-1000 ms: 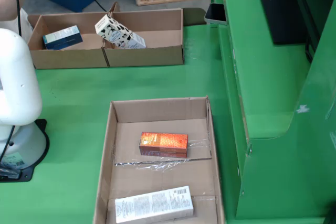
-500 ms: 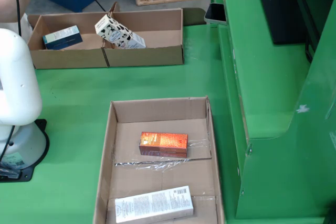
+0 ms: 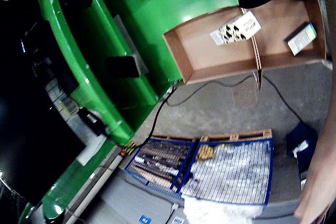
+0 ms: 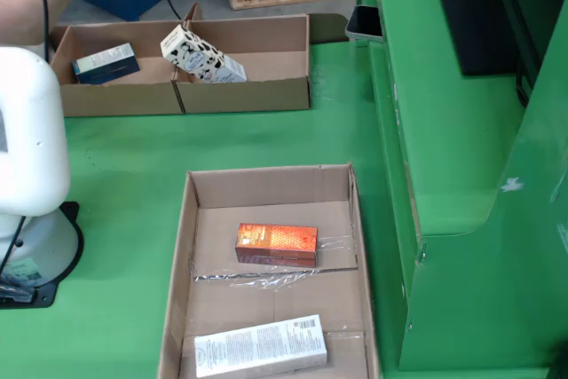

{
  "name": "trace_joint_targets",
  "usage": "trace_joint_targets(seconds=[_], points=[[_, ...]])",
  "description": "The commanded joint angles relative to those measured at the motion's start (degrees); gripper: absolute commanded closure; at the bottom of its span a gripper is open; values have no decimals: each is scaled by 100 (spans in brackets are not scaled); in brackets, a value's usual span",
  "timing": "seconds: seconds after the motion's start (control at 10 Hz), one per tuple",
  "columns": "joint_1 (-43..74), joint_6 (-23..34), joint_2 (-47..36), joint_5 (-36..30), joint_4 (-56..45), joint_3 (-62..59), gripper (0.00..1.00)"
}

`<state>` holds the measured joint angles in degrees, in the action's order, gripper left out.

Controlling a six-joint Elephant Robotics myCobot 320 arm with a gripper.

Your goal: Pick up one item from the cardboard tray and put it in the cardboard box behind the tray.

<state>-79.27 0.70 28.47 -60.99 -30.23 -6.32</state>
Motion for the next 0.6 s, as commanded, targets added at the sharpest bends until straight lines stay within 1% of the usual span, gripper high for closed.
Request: trace_joint_targets(seconds=[0.0,0.1,0.2,0.3,0.4,0.5], points=[[583,115,825,-259,-1493,-3275,0],[583,115,825,-259,-1493,-3275,0],[1640,186,1224,-681,-2414,-4662,0],[1640,186,1224,-681,-2414,-4662,0],[2138,302,1470,-927,-2662,-5231,0],[2138,302,1470,-927,-2662,-5231,0]])
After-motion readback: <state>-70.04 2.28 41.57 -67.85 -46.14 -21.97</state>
